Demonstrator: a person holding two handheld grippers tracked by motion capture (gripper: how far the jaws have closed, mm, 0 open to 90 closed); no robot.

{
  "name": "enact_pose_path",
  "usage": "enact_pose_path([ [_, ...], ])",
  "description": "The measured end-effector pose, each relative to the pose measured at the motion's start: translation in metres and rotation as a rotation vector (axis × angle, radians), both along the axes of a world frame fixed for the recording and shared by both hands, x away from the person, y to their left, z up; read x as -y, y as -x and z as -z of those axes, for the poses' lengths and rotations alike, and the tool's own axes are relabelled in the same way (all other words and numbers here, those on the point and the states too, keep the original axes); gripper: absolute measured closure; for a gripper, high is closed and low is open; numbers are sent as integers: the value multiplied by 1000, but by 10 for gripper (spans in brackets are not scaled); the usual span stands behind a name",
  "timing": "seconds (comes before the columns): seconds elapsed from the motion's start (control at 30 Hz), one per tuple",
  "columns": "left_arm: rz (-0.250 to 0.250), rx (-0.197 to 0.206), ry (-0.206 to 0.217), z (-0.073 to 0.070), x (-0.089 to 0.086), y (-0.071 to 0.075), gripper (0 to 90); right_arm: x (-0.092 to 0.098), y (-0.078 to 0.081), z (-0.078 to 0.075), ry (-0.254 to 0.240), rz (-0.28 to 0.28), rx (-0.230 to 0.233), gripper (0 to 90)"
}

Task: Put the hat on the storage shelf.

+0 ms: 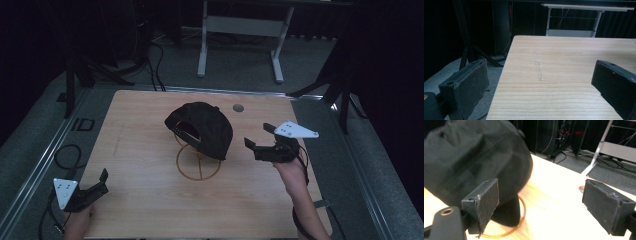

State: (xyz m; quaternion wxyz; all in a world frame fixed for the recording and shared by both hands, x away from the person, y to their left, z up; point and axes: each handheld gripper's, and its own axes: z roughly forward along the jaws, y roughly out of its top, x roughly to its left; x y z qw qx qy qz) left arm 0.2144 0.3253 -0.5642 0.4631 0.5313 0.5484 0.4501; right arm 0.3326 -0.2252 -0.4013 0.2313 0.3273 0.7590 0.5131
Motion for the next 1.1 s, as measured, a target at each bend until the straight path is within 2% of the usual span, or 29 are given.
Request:
enact_pose_path([
  [0.13,0,-2,-1,0,0,0,18,15,2,12,-9,17,-7,136],
  [0.33,2,-3,-4,0,0,0,18,35,6,35,22,48,-3,136],
  [0.57,0,-3,-2,0,0,0,18,58,11,62,19,101,-14,136],
  [0.73,-1,-2,-2,0,0,0,18,72,16,80,50,138,-30,135],
  [0.87,-1,-4,-2,0,0,0,17,84,22,93,31,171,-47,135],
  [1.1,-3,-5,-2,0,0,0,18,106,33,110,15,260,-38,136],
])
